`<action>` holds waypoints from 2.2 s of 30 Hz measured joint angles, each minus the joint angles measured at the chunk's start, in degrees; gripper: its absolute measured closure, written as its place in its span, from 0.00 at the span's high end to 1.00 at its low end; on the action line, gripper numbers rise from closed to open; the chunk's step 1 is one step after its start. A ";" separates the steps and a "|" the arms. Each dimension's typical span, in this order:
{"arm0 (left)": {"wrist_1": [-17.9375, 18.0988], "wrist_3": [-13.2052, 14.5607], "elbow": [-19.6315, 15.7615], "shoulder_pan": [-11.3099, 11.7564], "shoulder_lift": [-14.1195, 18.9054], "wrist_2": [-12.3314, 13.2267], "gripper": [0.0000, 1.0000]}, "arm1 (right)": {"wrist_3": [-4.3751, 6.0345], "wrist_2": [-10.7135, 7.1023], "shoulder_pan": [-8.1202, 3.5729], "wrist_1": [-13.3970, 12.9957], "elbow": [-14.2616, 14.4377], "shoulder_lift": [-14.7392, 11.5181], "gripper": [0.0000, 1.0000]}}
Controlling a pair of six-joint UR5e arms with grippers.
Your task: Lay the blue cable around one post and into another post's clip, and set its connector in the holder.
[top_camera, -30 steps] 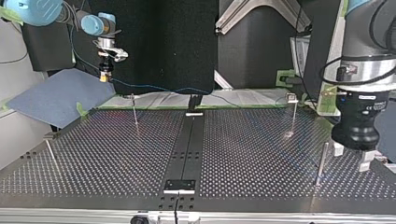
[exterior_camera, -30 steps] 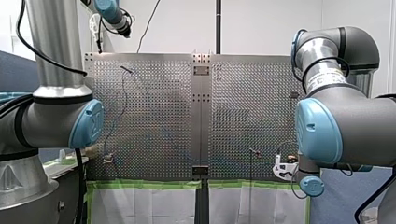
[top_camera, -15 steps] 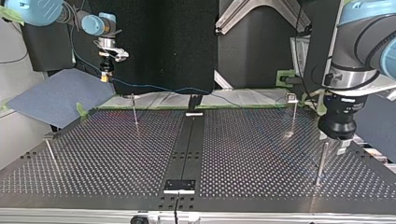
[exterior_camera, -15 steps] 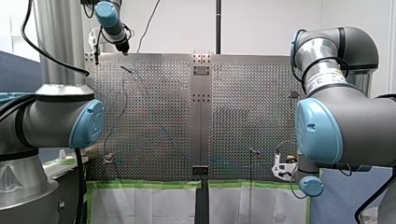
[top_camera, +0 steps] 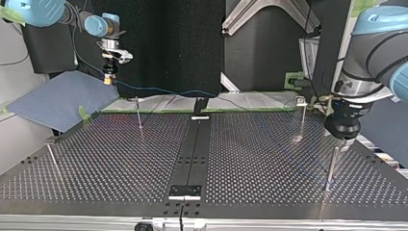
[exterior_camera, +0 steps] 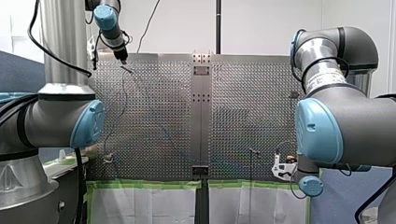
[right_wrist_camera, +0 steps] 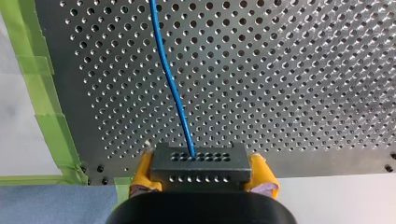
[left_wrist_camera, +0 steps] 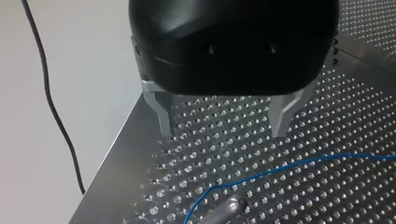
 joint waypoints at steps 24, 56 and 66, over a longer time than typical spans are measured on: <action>-2.95 0.09 0.22 1.19 0.01 -1.56 1.00 | 0.00 0.06 0.35 0.35 -0.03 0.00 0.18; -3.22 1.67 0.22 1.18 0.39 -1.36 1.00 | -0.27 0.14 0.91 1.55 -0.85 0.00 0.18; 0.81 0.93 -0.74 -0.62 3.72 2.93 1.00 | -0.35 0.82 1.11 2.29 -0.79 0.00 0.18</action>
